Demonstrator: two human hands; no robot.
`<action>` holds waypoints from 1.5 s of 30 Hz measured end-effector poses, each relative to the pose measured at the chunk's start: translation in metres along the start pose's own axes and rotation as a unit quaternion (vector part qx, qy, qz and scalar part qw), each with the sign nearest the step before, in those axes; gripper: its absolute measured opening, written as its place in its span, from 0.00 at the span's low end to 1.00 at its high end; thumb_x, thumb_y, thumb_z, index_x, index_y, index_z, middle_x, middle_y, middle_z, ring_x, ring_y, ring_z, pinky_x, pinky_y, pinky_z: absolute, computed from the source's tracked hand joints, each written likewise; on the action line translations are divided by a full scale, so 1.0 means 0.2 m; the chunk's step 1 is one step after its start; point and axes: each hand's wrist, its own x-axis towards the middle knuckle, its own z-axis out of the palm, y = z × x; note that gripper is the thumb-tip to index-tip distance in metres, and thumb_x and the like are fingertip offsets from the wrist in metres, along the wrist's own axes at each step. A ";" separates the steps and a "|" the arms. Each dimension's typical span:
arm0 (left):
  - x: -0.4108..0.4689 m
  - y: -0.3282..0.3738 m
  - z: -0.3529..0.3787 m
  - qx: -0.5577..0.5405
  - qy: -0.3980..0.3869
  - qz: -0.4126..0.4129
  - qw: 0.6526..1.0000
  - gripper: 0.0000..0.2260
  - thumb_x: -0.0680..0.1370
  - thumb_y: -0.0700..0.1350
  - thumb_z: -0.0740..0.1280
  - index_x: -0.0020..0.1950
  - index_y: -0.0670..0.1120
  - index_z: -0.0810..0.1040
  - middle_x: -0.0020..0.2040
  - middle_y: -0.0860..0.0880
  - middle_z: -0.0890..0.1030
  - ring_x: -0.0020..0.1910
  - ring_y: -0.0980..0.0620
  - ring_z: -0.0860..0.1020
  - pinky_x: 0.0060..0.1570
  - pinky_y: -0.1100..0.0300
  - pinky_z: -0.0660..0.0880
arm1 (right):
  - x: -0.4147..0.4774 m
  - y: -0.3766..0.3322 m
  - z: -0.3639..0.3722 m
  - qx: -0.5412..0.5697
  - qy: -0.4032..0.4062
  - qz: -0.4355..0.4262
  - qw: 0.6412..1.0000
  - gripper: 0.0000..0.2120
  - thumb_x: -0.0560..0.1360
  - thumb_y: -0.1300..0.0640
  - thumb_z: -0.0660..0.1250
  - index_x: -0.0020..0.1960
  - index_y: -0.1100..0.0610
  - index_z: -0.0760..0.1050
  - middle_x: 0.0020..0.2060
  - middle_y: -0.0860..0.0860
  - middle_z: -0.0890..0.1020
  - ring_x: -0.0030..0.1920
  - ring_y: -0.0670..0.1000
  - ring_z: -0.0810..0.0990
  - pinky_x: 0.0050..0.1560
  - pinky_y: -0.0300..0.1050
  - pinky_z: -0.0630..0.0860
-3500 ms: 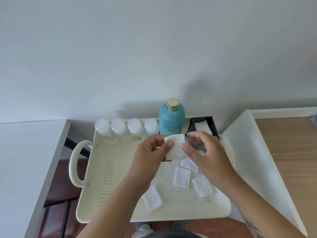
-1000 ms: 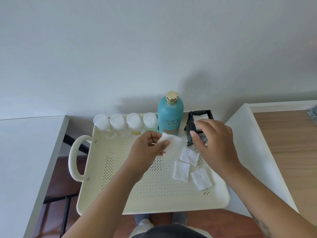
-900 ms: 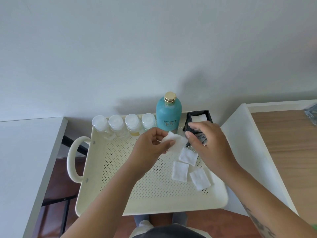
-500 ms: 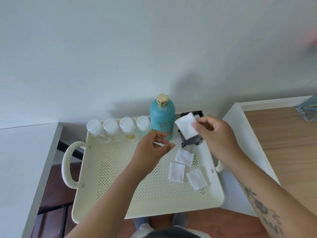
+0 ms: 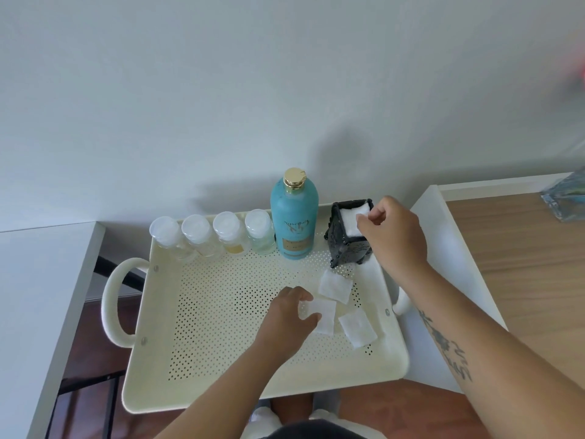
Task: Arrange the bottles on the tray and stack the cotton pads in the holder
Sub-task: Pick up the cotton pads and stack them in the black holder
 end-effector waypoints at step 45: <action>0.06 0.00 0.07 0.117 0.004 0.025 0.993 0.09 0.77 0.46 0.67 0.56 0.48 0.78 0.53 0.52 0.76 0.54 0.52 0.74 0.51 0.55 0.77 | -0.12 0.07 0.02 -0.216 -0.067 -0.287 0.931 0.19 0.78 0.45 0.58 0.54 0.58 0.80 0.50 0.50 0.83 0.52 0.52 0.80 0.70 0.54 0.66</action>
